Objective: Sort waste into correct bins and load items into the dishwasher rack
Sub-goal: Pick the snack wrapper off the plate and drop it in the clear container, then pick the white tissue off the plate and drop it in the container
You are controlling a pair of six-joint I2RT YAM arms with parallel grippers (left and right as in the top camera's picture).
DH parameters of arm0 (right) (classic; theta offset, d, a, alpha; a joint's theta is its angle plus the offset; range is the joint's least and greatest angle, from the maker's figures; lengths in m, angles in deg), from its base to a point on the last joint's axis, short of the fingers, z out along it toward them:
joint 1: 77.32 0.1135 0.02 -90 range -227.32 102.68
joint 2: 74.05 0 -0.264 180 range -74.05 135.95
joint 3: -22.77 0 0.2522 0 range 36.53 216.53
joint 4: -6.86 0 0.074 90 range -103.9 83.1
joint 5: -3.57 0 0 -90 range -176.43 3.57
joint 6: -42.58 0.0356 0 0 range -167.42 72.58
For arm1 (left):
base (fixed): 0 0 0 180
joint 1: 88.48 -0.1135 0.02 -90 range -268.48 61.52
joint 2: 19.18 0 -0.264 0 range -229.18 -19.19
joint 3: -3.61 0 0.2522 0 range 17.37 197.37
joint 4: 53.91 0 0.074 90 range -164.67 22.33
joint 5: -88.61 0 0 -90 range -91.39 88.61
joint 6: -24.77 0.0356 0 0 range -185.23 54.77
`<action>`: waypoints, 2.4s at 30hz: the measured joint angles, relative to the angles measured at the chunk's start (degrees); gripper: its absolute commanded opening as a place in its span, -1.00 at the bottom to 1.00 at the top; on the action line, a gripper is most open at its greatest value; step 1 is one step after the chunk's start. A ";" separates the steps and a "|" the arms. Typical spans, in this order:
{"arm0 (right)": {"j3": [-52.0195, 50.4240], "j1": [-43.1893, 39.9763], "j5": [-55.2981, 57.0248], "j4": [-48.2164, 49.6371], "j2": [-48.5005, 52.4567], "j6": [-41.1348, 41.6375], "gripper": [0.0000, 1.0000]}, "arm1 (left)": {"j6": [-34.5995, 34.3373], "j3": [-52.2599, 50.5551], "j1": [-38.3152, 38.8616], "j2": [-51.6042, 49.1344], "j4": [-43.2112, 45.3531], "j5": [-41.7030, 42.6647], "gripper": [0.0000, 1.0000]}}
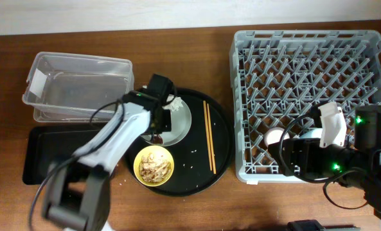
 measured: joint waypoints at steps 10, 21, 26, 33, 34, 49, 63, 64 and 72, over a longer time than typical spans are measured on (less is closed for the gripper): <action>-0.15 0.11 -0.02 -0.04 -0.02 -0.04 0.77 | 2.29 2.45 -21.84 8.74 20.92 -9.60 0.34; -0.17 0.11 -0.02 -0.11 0.04 -0.04 0.78 | 19.65 6.56 2.80 -11.34 19.10 -1.57 -0.54; -0.17 0.11 -0.02 -0.11 0.02 -0.02 0.78 | 19.02 7.65 2.73 -11.19 12.31 -1.03 -1.00; -0.17 0.11 -0.02 -0.17 0.02 -0.02 0.78 | 15.19 18.69 -8.31 6.25 6.95 -10.56 -0.87; -0.17 0.11 -0.02 -0.11 0.02 -0.02 0.77 | 14.32 18.67 -10.05 5.05 7.28 -11.78 0.42; -0.15 0.11 0.00 -1.44 -0.02 -0.07 0.78 | -3.06 10.99 19.30 17.75 -27.06 -2.78 0.18; -0.15 0.15 -0.02 -1.97 -0.02 0.00 0.78 | -8.66 -24.72 23.37 17.53 6.49 -2.60 -1.00; -0.15 0.15 0.00 -2.03 -0.02 -0.02 0.78 | -8.17 -24.44 23.37 17.53 5.73 -2.56 -1.00; -0.17 0.15 -0.02 -2.34 -0.02 0.00 0.78 | 5.75 -8.00 4.72 28.87 -10.43 3.23 -1.00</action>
